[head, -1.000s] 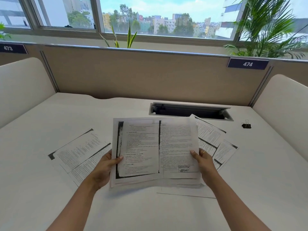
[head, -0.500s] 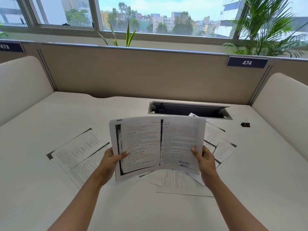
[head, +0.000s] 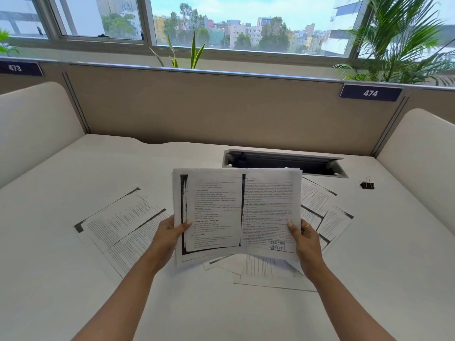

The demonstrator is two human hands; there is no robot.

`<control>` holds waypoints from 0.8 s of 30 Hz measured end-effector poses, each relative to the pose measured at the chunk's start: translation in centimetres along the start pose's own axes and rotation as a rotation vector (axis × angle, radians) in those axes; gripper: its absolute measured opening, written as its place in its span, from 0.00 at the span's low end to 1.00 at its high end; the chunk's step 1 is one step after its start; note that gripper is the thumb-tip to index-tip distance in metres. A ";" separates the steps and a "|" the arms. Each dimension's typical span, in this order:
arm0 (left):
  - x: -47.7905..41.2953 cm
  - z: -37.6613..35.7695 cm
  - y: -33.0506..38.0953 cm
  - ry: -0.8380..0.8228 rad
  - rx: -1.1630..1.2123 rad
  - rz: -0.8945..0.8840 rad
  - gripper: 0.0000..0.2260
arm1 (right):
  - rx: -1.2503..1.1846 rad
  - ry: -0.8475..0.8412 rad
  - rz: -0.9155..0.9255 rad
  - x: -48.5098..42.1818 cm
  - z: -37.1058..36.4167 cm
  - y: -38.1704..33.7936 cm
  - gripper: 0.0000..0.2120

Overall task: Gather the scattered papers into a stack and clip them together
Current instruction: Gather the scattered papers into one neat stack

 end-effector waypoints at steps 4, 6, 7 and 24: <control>-0.2 1.4 -0.7 0.082 -0.079 0.031 0.09 | 0.036 0.029 -0.051 -0.3 0.8 1.4 0.09; -0.3 2.2 -1.2 0.134 -0.114 0.066 0.10 | 0.058 0.042 -0.083 -0.4 1.3 2.4 0.10; -0.4 2.6 -1.5 0.153 -0.131 0.078 0.10 | 0.061 0.049 -0.095 -0.3 1.4 2.9 0.09; -1.5 5.1 -4.6 0.234 -1.320 0.181 0.33 | 0.040 0.166 -0.186 0.1 2.9 6.3 0.09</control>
Point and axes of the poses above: each hand's wrist, its own x-axis away from the middle knuckle, its own z-axis out of the back of the hand, y = z × x, the point moved 6 cm from there along -x, towards the middle knuckle, and after that the axes turned 7 degrees about z, right-handed, at the moved point
